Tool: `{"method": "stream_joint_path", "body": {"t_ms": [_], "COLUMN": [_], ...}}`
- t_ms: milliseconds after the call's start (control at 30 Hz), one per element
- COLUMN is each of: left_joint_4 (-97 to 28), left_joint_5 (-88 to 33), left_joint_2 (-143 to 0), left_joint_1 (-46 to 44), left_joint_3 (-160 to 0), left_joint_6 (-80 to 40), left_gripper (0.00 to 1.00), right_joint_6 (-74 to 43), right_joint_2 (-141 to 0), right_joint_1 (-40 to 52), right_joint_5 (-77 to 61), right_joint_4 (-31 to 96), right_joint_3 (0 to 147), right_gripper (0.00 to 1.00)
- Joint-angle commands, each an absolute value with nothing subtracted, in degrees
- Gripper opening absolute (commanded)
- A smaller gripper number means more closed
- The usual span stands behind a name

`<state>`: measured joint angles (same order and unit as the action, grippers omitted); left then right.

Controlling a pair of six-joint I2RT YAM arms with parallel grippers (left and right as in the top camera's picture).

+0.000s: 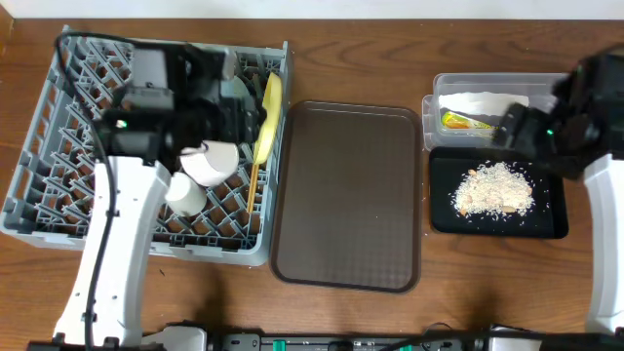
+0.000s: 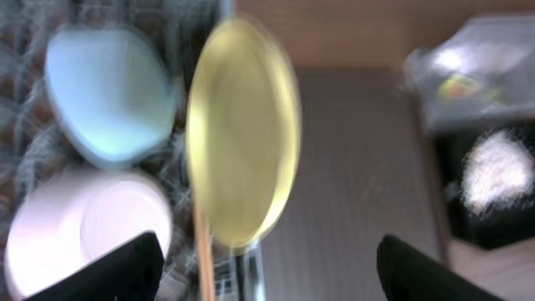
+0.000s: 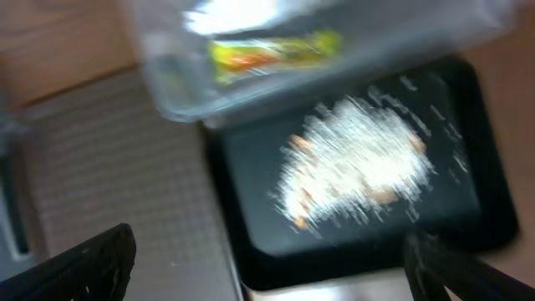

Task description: Sort waste into correct bins and load items into the dishwasher

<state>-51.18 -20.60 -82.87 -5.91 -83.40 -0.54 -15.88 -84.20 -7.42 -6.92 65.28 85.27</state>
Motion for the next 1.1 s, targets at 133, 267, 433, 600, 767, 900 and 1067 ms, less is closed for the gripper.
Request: {"method": "stream_joint_path", "body": {"t_ms": [133,267,433,600,767,900,1067], "left_joint_4": [-63.09,-68.95,-74.06,-71.22,-64.25,-58.04,-54.37], "left_joint_5": [-6.79,-6.81,-7.25,-7.27,-7.49,-9.72,-9.82], "left_joint_2": [-85.23,-85.25,-84.23,-77.34,-64.4,-49.19,-34.09], "left_joint_1": [-6.94,-6.94,-6.94,-6.94,-6.94,-7.38,-7.53], "left_joint_3": [-83.46,-83.35,-81.69,-74.04,-64.12,-56.14,-49.78], "left_joint_6": [-8.71,-8.73,-8.69,-8.71,-8.67,-6.87,-7.6], "left_gripper": [0.86,0.86,0.86,0.86,0.86,0.86,0.86], "right_joint_6": [-7.81,-7.62,-7.6,-7.62,-7.62,-7.62,-7.62], "right_joint_2": [-85.78,-87.37,-86.63,-81.62,-69.69,-54.76,-40.6], "right_joint_1": [-0.69,-0.14,0.05,0.08,0.1,0.08,0.05], "right_joint_5": [-9.43,-9.26,-9.19,-8.82,-8.38,-6.83,-2.87], "right_joint_4": [61.28,64.51,68.73,67.22,58.85,51.44,49.89], "right_joint_3": [85.71,85.58,84.31,79.05,66.37,54.83,49.19], "right_gripper": [0.99,0.99,0.99,0.99,0.99,0.99,0.99]}}
